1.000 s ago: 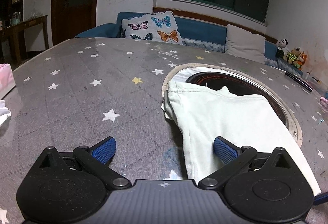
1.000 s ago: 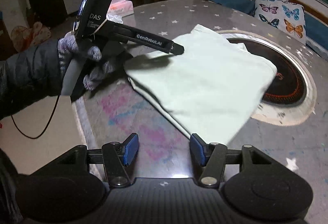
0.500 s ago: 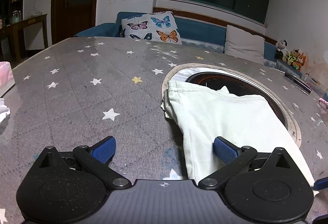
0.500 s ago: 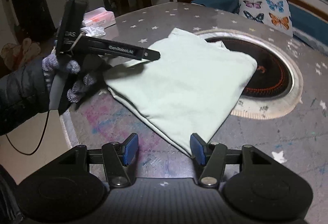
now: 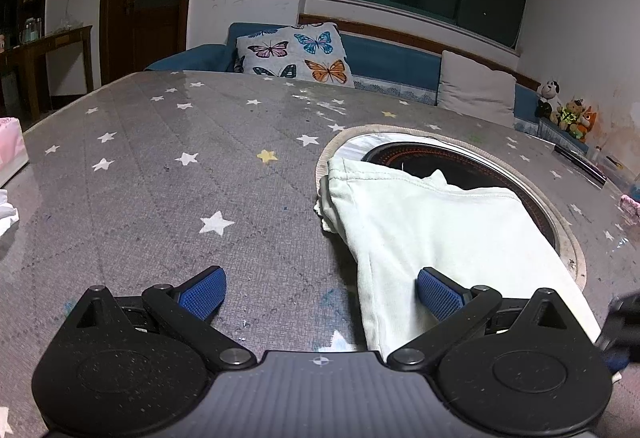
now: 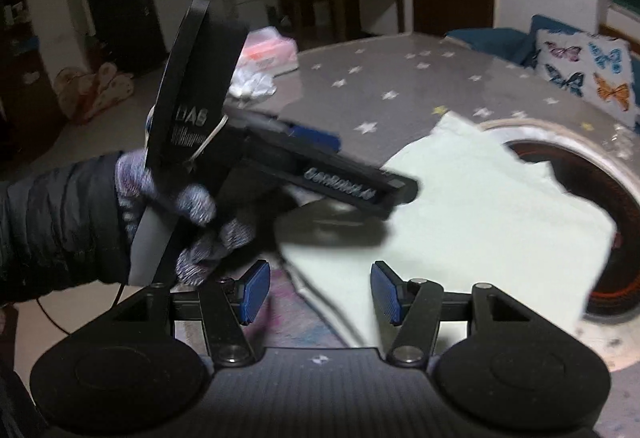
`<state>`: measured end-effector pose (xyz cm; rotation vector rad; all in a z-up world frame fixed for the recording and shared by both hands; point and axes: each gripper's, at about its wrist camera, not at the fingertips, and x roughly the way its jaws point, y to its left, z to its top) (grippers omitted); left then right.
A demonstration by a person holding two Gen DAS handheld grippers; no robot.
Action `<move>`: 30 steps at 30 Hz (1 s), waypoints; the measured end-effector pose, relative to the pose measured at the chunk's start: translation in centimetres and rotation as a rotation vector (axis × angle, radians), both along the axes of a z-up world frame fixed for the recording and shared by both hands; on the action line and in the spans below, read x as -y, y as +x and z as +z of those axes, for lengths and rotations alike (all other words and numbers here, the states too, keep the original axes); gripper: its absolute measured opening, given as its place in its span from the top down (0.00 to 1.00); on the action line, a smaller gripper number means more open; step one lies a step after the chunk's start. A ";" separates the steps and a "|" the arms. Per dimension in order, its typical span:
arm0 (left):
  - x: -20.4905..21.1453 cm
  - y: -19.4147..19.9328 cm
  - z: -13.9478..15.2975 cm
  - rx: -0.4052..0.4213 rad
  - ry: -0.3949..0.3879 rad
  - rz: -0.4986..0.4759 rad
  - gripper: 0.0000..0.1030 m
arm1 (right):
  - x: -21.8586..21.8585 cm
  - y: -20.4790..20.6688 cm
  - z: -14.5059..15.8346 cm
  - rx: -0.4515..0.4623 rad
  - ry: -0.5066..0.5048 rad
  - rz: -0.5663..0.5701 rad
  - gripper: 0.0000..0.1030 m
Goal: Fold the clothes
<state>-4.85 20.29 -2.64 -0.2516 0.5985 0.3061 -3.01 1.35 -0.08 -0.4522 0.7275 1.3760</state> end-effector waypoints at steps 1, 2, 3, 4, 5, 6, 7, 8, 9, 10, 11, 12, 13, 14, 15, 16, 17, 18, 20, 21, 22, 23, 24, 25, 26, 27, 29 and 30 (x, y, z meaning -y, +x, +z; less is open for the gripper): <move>0.0 0.0 0.0 0.000 -0.001 0.000 0.00 | -0.2 -0.3 -0.4 -0.003 -0.014 0.012 0.45; 0.0 0.0 0.0 0.001 -0.001 0.000 0.00 | -0.1 -0.6 -0.5 -0.003 -0.021 0.021 0.45; 0.0 -0.1 0.0 0.001 -0.002 0.000 0.00 | -0.1 -0.8 -0.6 -0.003 -0.026 0.029 0.45; 0.0 -0.1 0.0 0.001 -0.002 0.000 0.00 | 0.1 -0.9 -0.5 -0.004 -0.027 0.033 0.45; 0.0 -0.1 0.0 0.001 -0.002 0.000 0.00 | 0.3 -0.9 -0.3 -0.007 -0.025 0.033 0.45; 0.0 -0.1 0.0 0.001 -0.002 0.000 0.00 | 0.5 -0.9 -0.1 -0.008 -0.022 0.032 0.45; 0.0 -0.1 0.0 0.001 -0.002 0.000 0.00 | 0.8 -0.7 0.3 -0.006 -0.012 0.020 0.45; 0.0 -0.1 0.0 0.001 -0.001 0.001 0.00 | 1.0 -0.4 0.7 -0.004 -0.003 0.009 0.45; 0.0 -0.1 0.0 0.001 -0.001 0.001 0.00 | 1.2 -0.2 0.9 -0.003 0.004 -0.005 0.45; 0.0 -0.1 0.0 0.001 -0.001 0.001 0.00 | 1.4 0.2 1.1 -0.002 0.010 -0.022 0.45; 0.0 -0.1 0.0 0.000 0.000 0.001 0.00 | 1.6 0.8 1.2 -0.002 0.014 -0.049 0.45; 0.0 -0.1 0.0 0.000 0.000 0.001 0.00 | 1.7 1.3 1.0 -0.009 0.012 -0.071 0.45; 0.0 -0.1 0.0 0.000 0.000 0.001 0.00 | 1.8 1.8 0.9 -0.016 0.008 -0.091 0.45; 0.0 -0.1 0.0 0.000 0.000 0.001 0.00 | 1.8 2.1 0.5 -0.019 -0.003 -0.102 0.45; 0.0 0.0 0.0 -0.001 0.001 0.001 0.00 | 1.9 2.3 0.2 -0.023 -0.014 -0.112 0.45; 0.1 0.0 0.0 -0.001 0.001 0.001 0.00 | 2.0 2.4 -0.1 -0.027 -0.026 -0.115 0.45; 0.1 0.0 0.0 -0.001 0.001 0.001 0.00 | 2.1 2.4 -0.3 -0.033 -0.033 -0.112 0.45; 0.0 0.0 0.0 -0.002 0.002 0.001 0.00 | 2.3 2.4 -0.4 -0.035 -0.036 -0.107 0.45; 0.0 0.0 0.0 -0.003 0.003 0.001 0.00 | 2.8 2.2 -0.1 -0.032 -0.032 -0.104 0.45; 0.0 0.0 0.0 -0.003 0.003 0.001 0.00 | 3.1 2.3 0.0 -0.033 -0.027 -0.108 0.45; 0.0 0.0 0.0 -0.003 0.003 0.001 0.00 | 3.3 2.4 0.1 -0.034 -0.024 -0.114 0.44; 0.0 0.0 0.0 -0.003 0.003 0.001 0.00 | 3.4 2.5 0.1 -0.036 -0.026 -0.124 0.44; 0.0 0.0 0.0 -0.003 0.004 0.001 0.00 | 3.6 2.7 0.0 -0.040 -0.032 -0.130 0.44; 0.0 0.0 0.0 -0.003 0.004 0.001 0.00 | 3.7 2.8 -0.2 -0.044 -0.041 -0.133 0.44; 0.0 0.0 0.0 -0.003 0.004 0.001 0.00 | 3.7 2.9 -0.3 -0.045 -0.047 -0.132 0.44; 0.0 0.0 0.0 -0.003 0.004 0.001 0.00 | 3.8 3.0 -0.3 -0.044 -0.048 -0.129 0.44; 0.0 0.0 0.0 -0.004 0.004 0.001 0.00 | 3.9 3.2 0.2 -0.031 -0.039 -0.131 0.44; 0.0 0.0 0.0 -0.004 0.004 0.001 0.00 | 3.9 3.5 0.5 -0.027 -0.031 -0.137 0.44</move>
